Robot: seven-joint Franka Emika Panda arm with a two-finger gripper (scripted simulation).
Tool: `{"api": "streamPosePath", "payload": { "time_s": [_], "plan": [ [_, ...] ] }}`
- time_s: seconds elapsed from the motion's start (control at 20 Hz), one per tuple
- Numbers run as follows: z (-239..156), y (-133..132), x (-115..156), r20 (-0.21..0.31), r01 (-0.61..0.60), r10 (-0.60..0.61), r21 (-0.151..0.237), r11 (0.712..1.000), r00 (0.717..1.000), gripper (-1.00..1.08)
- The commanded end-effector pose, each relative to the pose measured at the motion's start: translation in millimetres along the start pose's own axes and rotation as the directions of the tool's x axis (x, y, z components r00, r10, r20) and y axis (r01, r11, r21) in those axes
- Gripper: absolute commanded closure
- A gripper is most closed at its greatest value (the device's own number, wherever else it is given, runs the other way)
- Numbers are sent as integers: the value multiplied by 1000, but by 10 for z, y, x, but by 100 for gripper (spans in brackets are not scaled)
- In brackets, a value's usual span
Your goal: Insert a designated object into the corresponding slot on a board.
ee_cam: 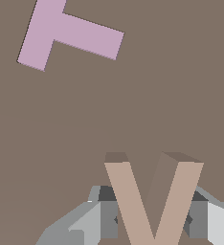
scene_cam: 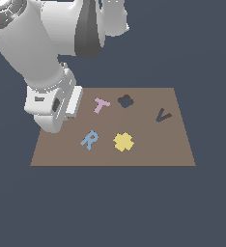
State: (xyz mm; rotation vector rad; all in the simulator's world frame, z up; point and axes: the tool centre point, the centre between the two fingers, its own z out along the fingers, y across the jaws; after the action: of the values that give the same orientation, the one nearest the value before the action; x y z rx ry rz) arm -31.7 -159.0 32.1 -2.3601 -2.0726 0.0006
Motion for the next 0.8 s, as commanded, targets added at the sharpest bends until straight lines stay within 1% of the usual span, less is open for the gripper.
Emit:
{"api": "streamPosePath", "payload": {
  "time_s": [0.0, 0.2, 0.4, 0.6, 0.75],
  "plan": [
    [-29, 5, -4, 0, 0, 0, -1, 1000, 1000, 108],
    [-13, 22, 51, 0, 14, -14, 0, 1000, 1000, 108],
    [-19, 103, 290, 0, 79, -79, -1, 997, 997, 108],
    [-30, 207, 731, 1, 194, -194, -1, 981, 981, 108],
    [-41, 259, 1202, 1, 312, -312, -1, 950, 950, 108]
  ]
}}
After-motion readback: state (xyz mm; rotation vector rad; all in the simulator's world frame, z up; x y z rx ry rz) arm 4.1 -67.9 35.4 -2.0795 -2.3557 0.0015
